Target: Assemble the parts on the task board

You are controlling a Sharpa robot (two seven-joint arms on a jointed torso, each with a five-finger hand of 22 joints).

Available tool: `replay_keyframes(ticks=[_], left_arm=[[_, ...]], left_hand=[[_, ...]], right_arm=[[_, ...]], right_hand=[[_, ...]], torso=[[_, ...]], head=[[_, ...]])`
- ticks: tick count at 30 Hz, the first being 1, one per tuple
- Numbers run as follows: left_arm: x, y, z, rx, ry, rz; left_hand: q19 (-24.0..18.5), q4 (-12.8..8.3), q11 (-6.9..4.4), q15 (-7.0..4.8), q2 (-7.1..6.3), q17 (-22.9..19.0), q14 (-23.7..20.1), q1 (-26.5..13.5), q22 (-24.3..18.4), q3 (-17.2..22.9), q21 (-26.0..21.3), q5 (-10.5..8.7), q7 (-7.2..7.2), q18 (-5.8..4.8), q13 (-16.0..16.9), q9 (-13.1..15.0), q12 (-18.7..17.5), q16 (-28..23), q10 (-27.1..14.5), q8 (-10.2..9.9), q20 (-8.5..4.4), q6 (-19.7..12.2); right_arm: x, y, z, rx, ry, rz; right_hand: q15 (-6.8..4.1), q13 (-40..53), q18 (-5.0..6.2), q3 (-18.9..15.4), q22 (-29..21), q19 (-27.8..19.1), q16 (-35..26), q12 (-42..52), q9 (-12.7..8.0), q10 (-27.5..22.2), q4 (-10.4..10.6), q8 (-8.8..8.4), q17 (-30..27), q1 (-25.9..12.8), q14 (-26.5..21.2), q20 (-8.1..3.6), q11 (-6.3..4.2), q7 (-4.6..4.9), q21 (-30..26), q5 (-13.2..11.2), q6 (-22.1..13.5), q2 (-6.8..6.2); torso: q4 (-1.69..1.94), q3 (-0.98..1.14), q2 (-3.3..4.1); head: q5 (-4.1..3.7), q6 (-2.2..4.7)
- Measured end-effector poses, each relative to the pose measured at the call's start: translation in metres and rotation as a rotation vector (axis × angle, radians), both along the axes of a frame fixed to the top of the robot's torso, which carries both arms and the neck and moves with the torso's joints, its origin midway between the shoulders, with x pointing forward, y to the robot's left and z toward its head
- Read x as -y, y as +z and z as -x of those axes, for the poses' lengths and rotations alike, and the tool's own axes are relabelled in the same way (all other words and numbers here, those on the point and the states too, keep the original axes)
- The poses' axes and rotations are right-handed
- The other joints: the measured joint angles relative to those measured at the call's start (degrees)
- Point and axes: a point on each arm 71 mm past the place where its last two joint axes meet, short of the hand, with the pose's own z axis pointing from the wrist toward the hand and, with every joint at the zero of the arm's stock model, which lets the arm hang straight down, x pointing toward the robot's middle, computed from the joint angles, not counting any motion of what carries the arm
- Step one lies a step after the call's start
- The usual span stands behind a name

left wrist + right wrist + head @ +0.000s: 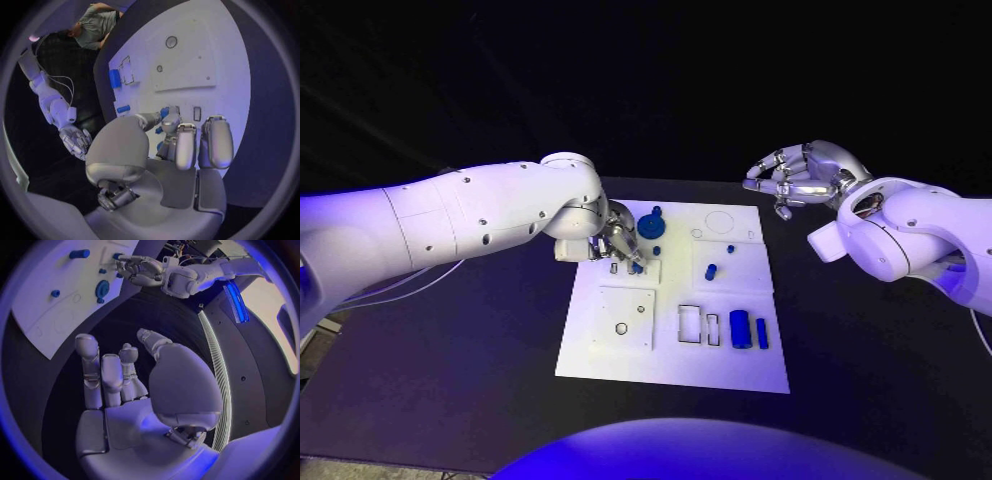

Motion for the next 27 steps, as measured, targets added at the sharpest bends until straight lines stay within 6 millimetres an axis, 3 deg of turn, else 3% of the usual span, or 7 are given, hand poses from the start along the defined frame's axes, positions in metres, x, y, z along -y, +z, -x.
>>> replay_keyframes(ticks=[2, 4, 6, 9, 10, 27], left_arm=[[-0.002, 0.0, 0.001, -0.001, 0.008, 0.007], [-0.003, 0.0, 0.001, -0.002, 0.015, 0.014], [-0.005, 0.001, 0.003, -0.003, 0.023, 0.025], [-0.009, 0.001, 0.005, -0.003, 0.035, 0.037], [-0.01, 0.002, 0.005, -0.003, 0.04, 0.042], [-0.015, -0.002, 0.014, 0.088, 0.079, 0.078]], left_hand=[[0.02, 0.78, -0.3, -0.2, -0.7, 0.0, 0.21, -0.7, 0.0, 0.78, 0.0, 0.02, -0.23, 0.0, 0.0, 0.05, 0.0, 0.0, 0.3, 1.74, 0.02, 0.13], [0.02, 1.42, -0.31, -0.37, -1.1, 0.0, 0.04, -1.75, 0.09, 1.42, 0.0, 0.03, -0.65, 0.01, -0.09, 4.21, 0.0, -0.23, 0.31, 3.14, 0.02, -0.29], [0.02, 1.57, -0.33, -0.41, -1.11, 0.0, 0.01, -2.03, 0.09, 1.57, 0.0, 0.08, -0.71, 0.0, -0.09, 5.29, 0.0, -0.23, 0.33, 3.49, 0.02, -0.35], [0.02, 1.21, -0.51, -0.41, -1.29, 0.0, 0.01, -2.67, 0.19, 2.4, 0.0, 0.11, -0.71, 0.0, -0.09, 5.85, 0.0, -0.23, 0.51, 4.18, 0.02, -0.35], [0.02, -1.64, -0.7, -0.41, -1.69, 0.0, 0.01, -3.07, 0.2, 5.41, 0.0, 0.1, -0.7, 0.0, -0.08, 5.85, 0.0, -0.23, 0.71, 4.21, 0.02, -0.36], [0.02, -0.94, -1.21, -0.82, -2.24, 0.0, 0.02, -4.67, 0.06, 6.13, 0.0, 0.06, -0.68, 0.0, 0.19, 6.96, 0.0, -0.23, 1.23, 5.99, 0.02, -0.37]], right_arm=[[0.0, 0.0, 0.0, -0.002, 0.001, 0.001], [0.0, -0.001, 0.0, -0.004, 0.002, 0.001], [0.0, -0.001, 0.0, -0.007, 0.002, 0.002], [0.0, -0.002, 0.0, -0.009, 0.002, 0.003], [0.001, -0.002, 0.0, -0.01, 0.002, 0.003], [0.003, -0.003, -0.001, -0.013, -0.001, 0.008]], right_hand=[[0.0, 0.0, 0.0, 0.0, -0.01, 0.0, -0.03, 0.0, 0.0, 0.0, 0.0, 0.0, -0.01, 0.0, 0.0, 0.0, 0.0, 0.0, 0.0, 0.0, 0.0, 0.0], [0.0, 0.0, 0.0, 0.0, -0.07, 0.0, -0.35, 0.0, 0.0, 0.0, 0.0, 0.0, -0.12, 0.0, 0.0, 0.0, 0.0, 0.0, 0.0, 0.0, 0.0, 0.0], [0.0, 0.0, 0.0, 0.0, -0.07, 0.0, -0.35, 0.0, 0.0, 0.0, 0.0, 0.0, -0.12, 0.0, 0.0, 0.0, 0.0, 0.0, 0.0, 0.0, 0.0, 0.0], [-0.02, -0.17, 0.01, 0.0, -0.19, -0.38, -0.35, -0.33, 0.0, -0.01, 0.0, 0.0, -0.21, 0.0, -0.02, -0.02, 0.01, 0.0, -0.34, 0.0, 0.0, 0.0], [-0.04, -0.26, 0.0, 0.0, -0.27, -0.41, -0.35, -0.37, -0.02, -0.21, 0.0, 0.0, -0.28, 0.0, -0.28, 0.01, 0.21, 0.0, -0.43, 0.0, 0.0, 0.0], [0.21, -0.99, 0.0, 0.16, -0.94, -1.02, -0.9, -0.99, -0.1, -0.72, 0.16, 0.0, -0.88, 0.0, -0.62, 0.01, 0.31, 0.18, -1.1, 0.21, -0.18, 0.0]], torso=[[0.01, 0.0, -0.01], [0.03, 0.0, -0.03], [0.04, 0.0, -0.03], [0.07, 0.0, -0.03], [0.07, 0.0, -0.04], [0.2, 0.06, -0.13]], head=[[0.0, 0.0], [0.0, 0.01], [0.0, 0.01], [0.0, -0.01], [-0.01, -0.05], [0.26, -0.31]])
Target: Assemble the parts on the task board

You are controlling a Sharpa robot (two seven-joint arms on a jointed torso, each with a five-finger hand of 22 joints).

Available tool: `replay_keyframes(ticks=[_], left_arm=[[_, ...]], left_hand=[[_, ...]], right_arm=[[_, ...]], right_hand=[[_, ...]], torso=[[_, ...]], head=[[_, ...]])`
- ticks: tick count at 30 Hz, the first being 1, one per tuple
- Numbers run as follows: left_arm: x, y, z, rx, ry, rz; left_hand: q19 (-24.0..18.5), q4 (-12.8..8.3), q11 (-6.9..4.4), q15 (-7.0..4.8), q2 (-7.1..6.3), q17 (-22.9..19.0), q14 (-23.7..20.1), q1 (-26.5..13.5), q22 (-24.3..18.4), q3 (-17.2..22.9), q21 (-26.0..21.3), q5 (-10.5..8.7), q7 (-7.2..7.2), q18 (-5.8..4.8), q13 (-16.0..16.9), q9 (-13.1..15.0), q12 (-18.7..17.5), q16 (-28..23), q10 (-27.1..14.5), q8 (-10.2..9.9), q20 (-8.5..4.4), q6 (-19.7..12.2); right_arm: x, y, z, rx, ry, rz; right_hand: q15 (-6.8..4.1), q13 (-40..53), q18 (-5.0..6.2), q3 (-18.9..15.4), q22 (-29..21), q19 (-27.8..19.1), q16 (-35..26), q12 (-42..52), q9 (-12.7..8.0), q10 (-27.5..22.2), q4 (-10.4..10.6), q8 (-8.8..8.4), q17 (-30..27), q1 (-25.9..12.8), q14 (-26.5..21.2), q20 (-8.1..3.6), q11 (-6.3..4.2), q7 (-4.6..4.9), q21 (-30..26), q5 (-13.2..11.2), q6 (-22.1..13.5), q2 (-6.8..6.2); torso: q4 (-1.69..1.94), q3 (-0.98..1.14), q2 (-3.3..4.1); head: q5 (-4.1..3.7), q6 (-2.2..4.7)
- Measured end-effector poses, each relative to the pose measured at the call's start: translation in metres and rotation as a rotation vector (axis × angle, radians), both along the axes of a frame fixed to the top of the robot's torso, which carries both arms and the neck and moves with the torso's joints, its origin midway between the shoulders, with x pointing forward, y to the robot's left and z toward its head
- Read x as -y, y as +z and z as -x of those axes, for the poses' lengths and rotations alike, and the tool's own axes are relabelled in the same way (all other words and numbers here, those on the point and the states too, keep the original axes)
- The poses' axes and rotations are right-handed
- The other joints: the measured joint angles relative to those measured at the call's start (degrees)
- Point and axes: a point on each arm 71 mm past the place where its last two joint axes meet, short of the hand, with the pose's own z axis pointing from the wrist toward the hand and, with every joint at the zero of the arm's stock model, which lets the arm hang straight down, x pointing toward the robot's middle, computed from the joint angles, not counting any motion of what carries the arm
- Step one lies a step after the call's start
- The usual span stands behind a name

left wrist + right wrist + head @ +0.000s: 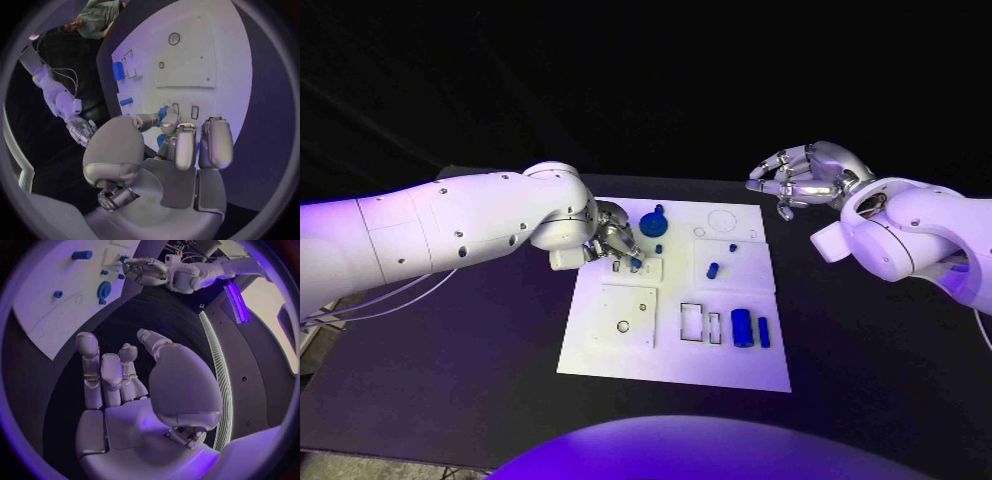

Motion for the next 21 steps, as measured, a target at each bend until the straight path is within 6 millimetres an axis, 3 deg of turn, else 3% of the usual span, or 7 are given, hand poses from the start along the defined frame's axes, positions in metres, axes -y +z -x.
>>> replay_keyframes(ticks=[8, 10, 16, 17, 21], left_arm=[[-0.001, -0.007, 0.008, 0.105, 0.004, 0.0], [-0.002, -0.009, 0.01, 0.136, 0.006, 0.003], [-0.004, -0.009, 0.017, 0.223, 0.017, 0.024], [-0.005, -0.009, 0.018, 0.233, 0.019, 0.027], [-0.007, -0.01, 0.023, 0.271, 0.027, 0.041]], left_hand=[[0.22, 0.39, -0.1, 0.0, -0.6, 0.0, 0.0, -0.6, 0.29, 0.4, 0.0, 0.34, -0.24, 0.0, 0.2, 0.0, 0.0, 0.0, 0.53, 0.34, -0.21, 0.26], [0.24, 0.43, -0.2, 0.0, -0.69, 0.0, 0.0, -0.68, 0.51, 0.44, 0.11, 0.35, -0.3, -0.94, 0.46, 0.0, 0.27, 0.0, 0.81, 0.68, -0.24, 0.31], [0.57, 0.95, -0.3, -0.28, -1.51, 0.0, 0.14, -1.51, 0.97, 0.98, 0.37, 1.27, -0.52, -0.91, 1.01, -0.25, 0.78, 0.0, 1.54, 1.14, -0.56, 0.54], [0.64, -0.8, -0.4, -0.42, -1.62, 0.0, 0.0, -1.62, 1.02, 2.88, 0.45, 1.3, -0.74, -0.9, 1.04, -0.34, 0.84, 0.0, 1.65, 1.13, -0.63, 0.76], [0.63, -0.73, -0.5, -0.42, -1.9, 0.0, 0.0, -1.9, 1.13, 3.11, 0.45, 1.89, -0.75, -0.9, 1.17, -0.4, 0.87, 0.0, 1.75, 1.45, -0.63, 0.79]], right_arm=[[0.001, -0.001, 0.0, -0.001, -0.001, 0.003], [0.001, -0.002, 0.001, -0.002, -0.001, 0.003], [0.002, -0.003, 0.001, -0.004, -0.002, 0.005], [0.003, -0.003, 0.001, -0.004, -0.003, 0.005], [0.003, -0.004, 0.001, -0.006, -0.003, 0.006]], right_hand=[[0.0, 0.0, 0.0, 0.0, 0.0, 0.0, 0.0, 0.0, 0.0, 0.0, 0.0, 0.0, 0.0, 0.0, 0.0, 0.0, 0.0, 0.0, 0.0, 0.0, 0.0, 0.0], [0.0, 0.0, 0.0, 0.0, 0.0, 0.0, 0.0, 0.0, 0.01, 0.0, 0.0, 0.0, 0.0, 0.0, 0.0, 0.0, 0.0, 0.0, 0.0, 0.0, 0.0, 0.0], [0.0, 0.0, 0.0, 0.0, 0.0, 0.0, 0.0, 0.0, 0.0, 0.0, 0.0, 0.0, 0.01, 0.0, 0.0, 0.0, 0.0, 0.0, 0.0, 0.0, 0.0, 0.0], [0.0, 0.01, 0.0, 0.0, 0.0, 0.0, 0.0, 0.0, 0.01, 0.0, 0.0, 0.0, 0.0, 0.0, 0.0, 0.0, 0.0, 0.0, 0.0, 0.0, 0.0, 0.0], [0.0, 0.01, 0.0, 0.0, 0.01, 0.0, 0.0, 0.0, 0.01, 0.0, 0.0, 0.0, 0.01, 0.0, 0.0, 0.0, 0.0, 0.0, 0.0, 0.0, 0.0, 0.0]], torso=[[-0.03, -0.01, -0.01], [-0.04, -0.01, -0.01], [-0.04, 0.01, -0.01], [-0.04, 0.01, 0.0], [-0.08, 0.01, 0.03]], head=[[0.12, -0.17], [0.14, -0.2], [0.15, -0.23], [0.15, -0.25], [0.18, -0.31]])
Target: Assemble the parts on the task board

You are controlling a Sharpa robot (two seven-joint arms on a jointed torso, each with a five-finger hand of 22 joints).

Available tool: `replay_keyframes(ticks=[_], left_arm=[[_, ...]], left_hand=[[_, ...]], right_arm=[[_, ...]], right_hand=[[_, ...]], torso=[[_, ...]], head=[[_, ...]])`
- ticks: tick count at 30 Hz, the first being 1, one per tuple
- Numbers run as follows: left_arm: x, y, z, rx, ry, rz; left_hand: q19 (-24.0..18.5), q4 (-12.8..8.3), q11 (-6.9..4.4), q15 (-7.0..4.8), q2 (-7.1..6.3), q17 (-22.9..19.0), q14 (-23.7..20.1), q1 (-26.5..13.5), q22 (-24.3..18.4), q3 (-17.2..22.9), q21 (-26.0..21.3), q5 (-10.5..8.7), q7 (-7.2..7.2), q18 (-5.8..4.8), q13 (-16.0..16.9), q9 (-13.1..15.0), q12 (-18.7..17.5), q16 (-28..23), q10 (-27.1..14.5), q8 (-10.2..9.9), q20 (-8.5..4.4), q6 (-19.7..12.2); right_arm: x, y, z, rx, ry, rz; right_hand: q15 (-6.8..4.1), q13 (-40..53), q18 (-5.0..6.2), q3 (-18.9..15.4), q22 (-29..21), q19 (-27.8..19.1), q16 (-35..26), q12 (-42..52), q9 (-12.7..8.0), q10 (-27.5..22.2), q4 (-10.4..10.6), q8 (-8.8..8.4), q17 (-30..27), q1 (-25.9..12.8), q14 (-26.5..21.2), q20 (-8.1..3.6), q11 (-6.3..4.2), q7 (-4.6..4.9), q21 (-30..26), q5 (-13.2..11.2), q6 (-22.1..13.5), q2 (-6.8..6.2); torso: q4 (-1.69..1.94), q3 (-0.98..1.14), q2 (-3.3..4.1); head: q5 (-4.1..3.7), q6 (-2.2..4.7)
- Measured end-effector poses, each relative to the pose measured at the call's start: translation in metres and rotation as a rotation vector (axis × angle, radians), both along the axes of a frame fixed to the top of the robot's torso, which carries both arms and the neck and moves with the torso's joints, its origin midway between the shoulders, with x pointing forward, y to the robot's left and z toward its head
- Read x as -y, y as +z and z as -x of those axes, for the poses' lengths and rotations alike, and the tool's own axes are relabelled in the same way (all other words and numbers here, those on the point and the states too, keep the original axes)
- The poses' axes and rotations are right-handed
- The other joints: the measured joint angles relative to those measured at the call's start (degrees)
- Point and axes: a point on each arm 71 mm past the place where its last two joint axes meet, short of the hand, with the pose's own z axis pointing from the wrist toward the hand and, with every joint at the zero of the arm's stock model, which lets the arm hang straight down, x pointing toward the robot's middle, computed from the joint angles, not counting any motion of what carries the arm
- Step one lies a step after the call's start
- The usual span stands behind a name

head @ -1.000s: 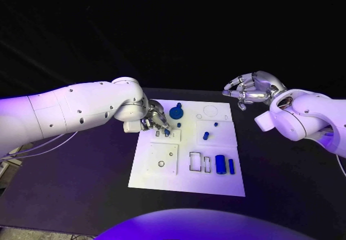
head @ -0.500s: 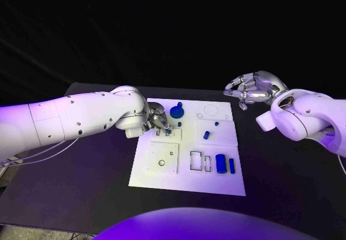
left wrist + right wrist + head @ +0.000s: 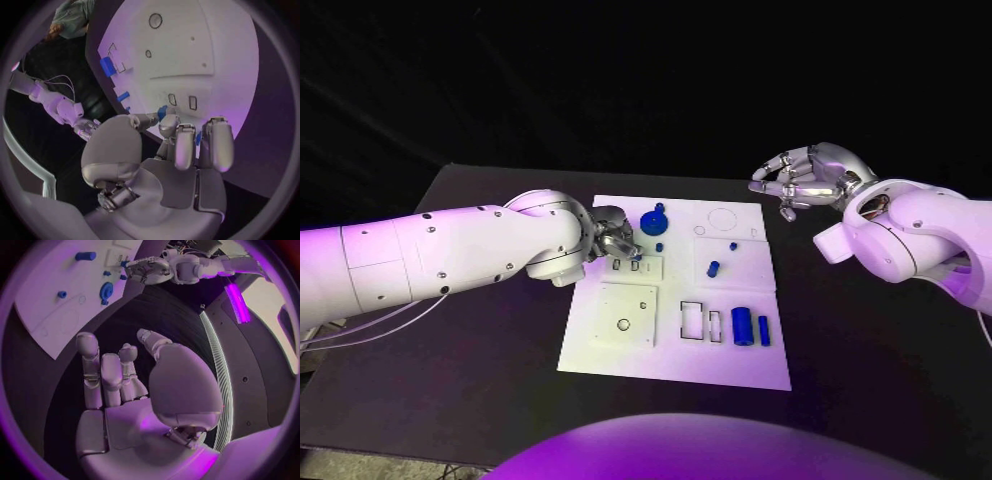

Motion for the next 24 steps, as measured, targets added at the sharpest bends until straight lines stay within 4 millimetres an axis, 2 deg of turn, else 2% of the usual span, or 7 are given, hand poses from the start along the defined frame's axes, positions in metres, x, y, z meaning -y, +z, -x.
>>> replay_keyframes(ticks=[7, 24], left_arm=[[-0.005, -0.001, 0.006, 0.024, 0.004, 0.008], [-0.005, -0.011, 0.012, 0.015, 0.0, 0.001]], left_hand=[[0.0, 0.23, -0.2, 0.0, -0.31, 0.0, 0.0, -0.76, 0.03, 0.24, 0.0, 1.29, 0.02, 0.01, 0.0, 0.0, 0.0, 0.0, 0.2, 0.34, 0.0, 0.16], [0.21, 0.16, -0.2, -0.05, -0.6, 0.0, 0.05, -1.05, 0.02, 0.31, 0.0, 2.0, 0.04, 0.02, -0.04, -0.08, 0.0, 0.0, 0.2, 0.34, -0.2, 0.18]], right_arm=[[0.001, -0.002, 0.0, -0.004, -0.001, 0.001], [0.003, -0.003, 0.001, -0.008, -0.003, 0.003]], right_hand=[[0.0, 0.0, 0.0, 0.0, 0.0, 0.0, 0.0, 0.0, -0.06, 0.0, 0.0, 0.0, 0.0, 0.0, 0.0, 0.0, 0.0, -0.01, 0.0, 0.0, -0.4, 0.0], [0.0, 0.0, 0.0, 0.0, 0.0, -0.01, 0.0, 0.0, -0.06, 0.0, 0.0, 0.0, 0.0, 0.0, 0.0, 0.01, 0.0, -0.01, 0.0, 0.0, -0.4, 0.0]], torso=[[-0.03, 0.03, 0.01], [-0.12, 0.03, 0.07]], head=[[0.01, -0.16], [-0.12, -0.26]])
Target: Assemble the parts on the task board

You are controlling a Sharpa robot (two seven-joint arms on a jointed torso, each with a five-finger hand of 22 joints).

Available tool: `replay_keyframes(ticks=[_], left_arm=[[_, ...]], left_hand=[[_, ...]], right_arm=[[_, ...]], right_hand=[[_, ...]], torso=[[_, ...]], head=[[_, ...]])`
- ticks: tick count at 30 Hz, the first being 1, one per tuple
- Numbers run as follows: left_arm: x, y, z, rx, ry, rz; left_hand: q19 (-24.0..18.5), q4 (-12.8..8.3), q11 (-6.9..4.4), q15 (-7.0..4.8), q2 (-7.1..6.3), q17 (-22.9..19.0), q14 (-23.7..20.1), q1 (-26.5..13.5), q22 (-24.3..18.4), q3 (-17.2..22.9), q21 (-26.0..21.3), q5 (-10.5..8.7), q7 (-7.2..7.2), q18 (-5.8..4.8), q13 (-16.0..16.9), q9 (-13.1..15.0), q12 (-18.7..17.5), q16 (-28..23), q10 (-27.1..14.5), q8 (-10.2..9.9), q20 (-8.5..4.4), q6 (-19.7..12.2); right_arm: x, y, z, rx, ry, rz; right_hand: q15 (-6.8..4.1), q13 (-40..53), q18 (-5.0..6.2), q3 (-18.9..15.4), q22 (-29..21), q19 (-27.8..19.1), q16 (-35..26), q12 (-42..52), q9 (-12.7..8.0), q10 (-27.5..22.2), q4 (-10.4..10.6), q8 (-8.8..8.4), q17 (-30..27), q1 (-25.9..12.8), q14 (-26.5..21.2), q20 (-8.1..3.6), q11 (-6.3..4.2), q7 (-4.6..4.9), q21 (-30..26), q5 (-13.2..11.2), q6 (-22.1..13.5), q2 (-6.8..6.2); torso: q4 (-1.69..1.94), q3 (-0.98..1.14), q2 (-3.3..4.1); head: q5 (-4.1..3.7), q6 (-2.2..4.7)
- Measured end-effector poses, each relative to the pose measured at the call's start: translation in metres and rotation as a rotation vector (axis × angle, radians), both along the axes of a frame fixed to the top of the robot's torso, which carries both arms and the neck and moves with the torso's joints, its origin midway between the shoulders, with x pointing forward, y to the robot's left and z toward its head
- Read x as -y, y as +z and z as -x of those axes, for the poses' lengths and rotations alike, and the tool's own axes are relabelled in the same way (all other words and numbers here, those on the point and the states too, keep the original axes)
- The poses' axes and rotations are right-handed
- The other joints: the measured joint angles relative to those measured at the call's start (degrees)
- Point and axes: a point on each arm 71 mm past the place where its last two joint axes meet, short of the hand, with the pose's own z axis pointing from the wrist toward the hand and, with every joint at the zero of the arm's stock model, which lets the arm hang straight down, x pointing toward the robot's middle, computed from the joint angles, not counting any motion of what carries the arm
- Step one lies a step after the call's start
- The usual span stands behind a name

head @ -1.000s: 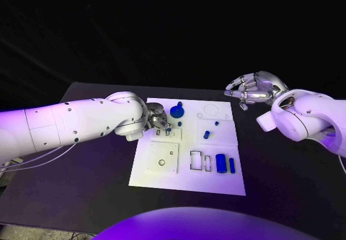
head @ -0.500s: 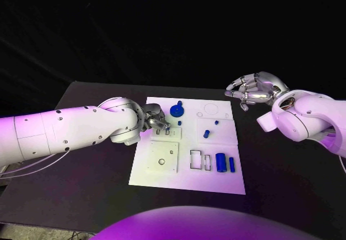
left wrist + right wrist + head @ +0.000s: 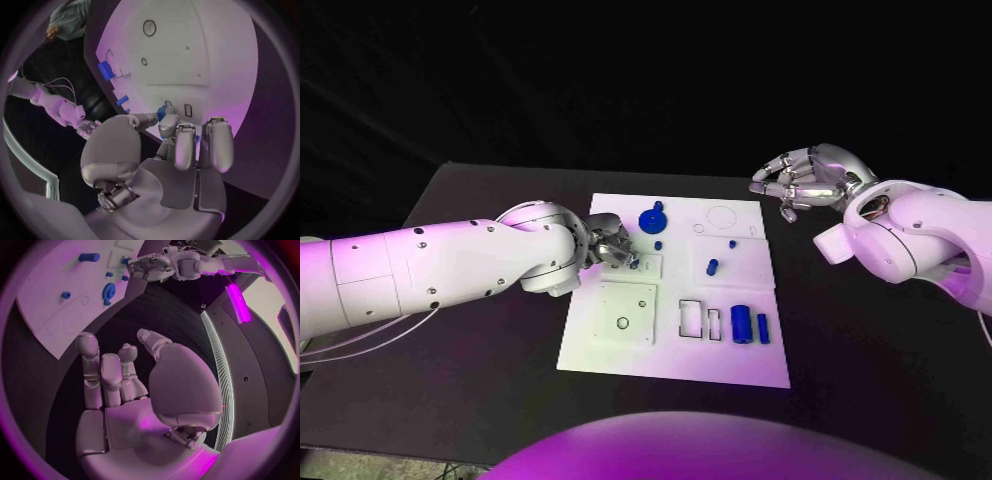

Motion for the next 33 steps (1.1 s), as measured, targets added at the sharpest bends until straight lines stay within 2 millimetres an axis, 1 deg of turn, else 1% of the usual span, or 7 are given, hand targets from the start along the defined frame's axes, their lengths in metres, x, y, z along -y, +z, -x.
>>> replay_keyframes(ticks=[2, 12, 16, 19, 23, 30, 33], left_arm=[[0.0004, -0.0012, 0.0004, -0.001, -0.001, -0.001], [0.001, -0.0026, 0.0005, 0.0, -0.006, -0.011], [0.0008, -0.0029, 0.0007, -0.004, -0.009, -0.018], [0.0006, -0.0029, 0.0007, -0.006, -0.011, -0.025], [0.0004, -0.0029, 0.0006, -0.009, -0.013, -0.033], [-0.0004, -0.0033, 0.0003, -0.013, -0.012, -0.046], [-0.0003, -0.0037, 0.0004, -0.015, -0.012, -0.05]], left_hand=[[0.0, 0.08, -0.21, -0.14, -0.08, 0.0, 0.15, -0.08, 0.0, 0.08, 0.0, 0.41, 0.07, 0.0, 0.0, 0.0, 0.0, 0.0, 0.21, 0.22, 0.0, 0.08], [0.0, 0.15, -0.01, -0.14, -0.37, 0.0, 0.14, -0.37, 0.18, 0.16, 0.0, 0.86, 0.05, 0.0, 0.0, -0.23, 0.0, 0.0, 0.41, 0.37, 0.0, 0.11], [0.0, 0.15, -0.12, -0.34, -0.38, 0.0, -0.06, -0.38, 0.28, 0.15, 0.02, 1.72, 0.05, 0.01, 0.09, -0.23, 0.02, 0.0, 0.53, 0.36, 0.0, 0.12], [0.18, 0.15, -0.21, -0.34, -0.53, 0.0, -0.06, -0.53, 0.33, 0.15, 0.22, 3.3, 0.04, 0.01, 0.1, -0.28, 0.29, 0.0, 0.62, 0.88, -0.18, 0.13], [0.2, 0.15, -0.21, -0.34, -0.76, 0.0, -0.06, -0.76, 0.44, 0.15, 0.22, 4.17, 0.04, 0.01, 0.1, -0.34, 0.29, 0.0, 0.61, 1.01, -0.2, 0.14], [0.19, 0.15, -0.21, -0.34, -0.91, 0.0, -0.06, -0.91, 0.45, 0.15, 0.22, 4.18, -0.02, 0.0, 0.1, -0.43, 0.29, 0.0, 0.61, 1.01, -0.21, 0.21], [-0.02, 0.15, -0.2, -0.34, -0.98, 0.0, -0.07, -0.98, 0.45, 0.15, 0.22, 4.18, -0.02, 0.01, 0.1, -0.5, 0.29, 0.0, 0.61, 1.01, -0.42, 0.21]], right_arm=[[0.0002, 0.0, 0.0001, 0.0, 0.0, 0.0], [0.0002, -0.0002, 0.0002, -0.001, 0.0, 0.0], [0.0003, -0.0002, 0.0002, -0.001, 0.0, 0.0], [0.0003, -0.0003, 0.0002, -0.001, 0.001, 0.0], [0.0003, -0.0004, 0.0003, -0.002, 0.001, 0.0], [0.0004, -0.0005, 0.0003, -0.002, 0.001, 0.0], [0.0004, -0.0005, 0.0003, -0.002, 0.001, 0.0]], right_hand=[[-0.21, -0.06, 0.0, 0.14, 0.0, -0.2, 0.0, -0.28, 0.0, 0.0, 0.14, 0.0, -0.1, 0.0, -0.21, 0.2, 0.0, 0.0, 0.0, 0.0, 0.0, 0.0], [-0.21, -0.06, 0.0, 0.16, 0.0, -0.19, 0.0, -0.28, 0.0, 0.0, 0.16, 0.0, -0.1, 0.0, -0.21, 0.2, 0.0, 0.0, -0.24, 0.0, 0.0, 0.0], [-0.21, -0.06, 0.0, 0.16, 0.0, -0.19, 0.0, -0.28, 0.01, 0.0, 0.16, 0.0, -0.1, 0.0, -0.21, 0.2, 0.0, 0.0, -0.24, 0.0, 0.0, 0.0], [-0.21, -0.06, 0.0, 0.16, 0.0, -0.19, 0.0, -0.28, 0.01, 0.0, 0.16, 0.0, -0.1, 0.0, -0.21, 0.2, 0.0, 0.0, -0.24, 0.0, 0.0, 0.0], [-0.21, -0.06, 0.0, 0.16, 0.0, -0.19, 0.0, -0.28, 0.01, 0.0, 0.16, 0.0, -0.1, 0.0, -0.21, 0.2, 0.0, 0.0, -0.24, 0.0, 0.0, 0.0], [-0.21, -0.06, 0.0, 0.16, 0.0, -0.19, 0.0, -0.28, 0.01, 0.0, 0.16, 0.0, -0.1, 0.0, -0.21, 0.2, 0.0, 0.0, -0.24, 0.0, 0.0, 0.0], [-0.21, -0.06, 0.0, 0.16, 0.0, -0.19, 0.0, -0.28, 0.01, 0.0, 0.16, 0.0, -0.09, 0.0, -0.21, 0.2, 0.0, 0.0, -0.24, 0.0, 0.0, 0.0]], torso=[[0.0, -0.01, 0.0], [0.02, -0.03, 0.01], [0.03, -0.02, 0.0], [0.04, -0.02, 0.0], [0.04, -0.02, 0.0], [0.03, -0.02, -0.01], [0.03, 0.0, -0.01]], head=[[-0.04, -0.01], [-0.13, -0.09], [-0.1, -0.1], [-0.14, -0.1], [-0.14, -0.1], [-0.13, -0.1], [-0.12, -0.09]])
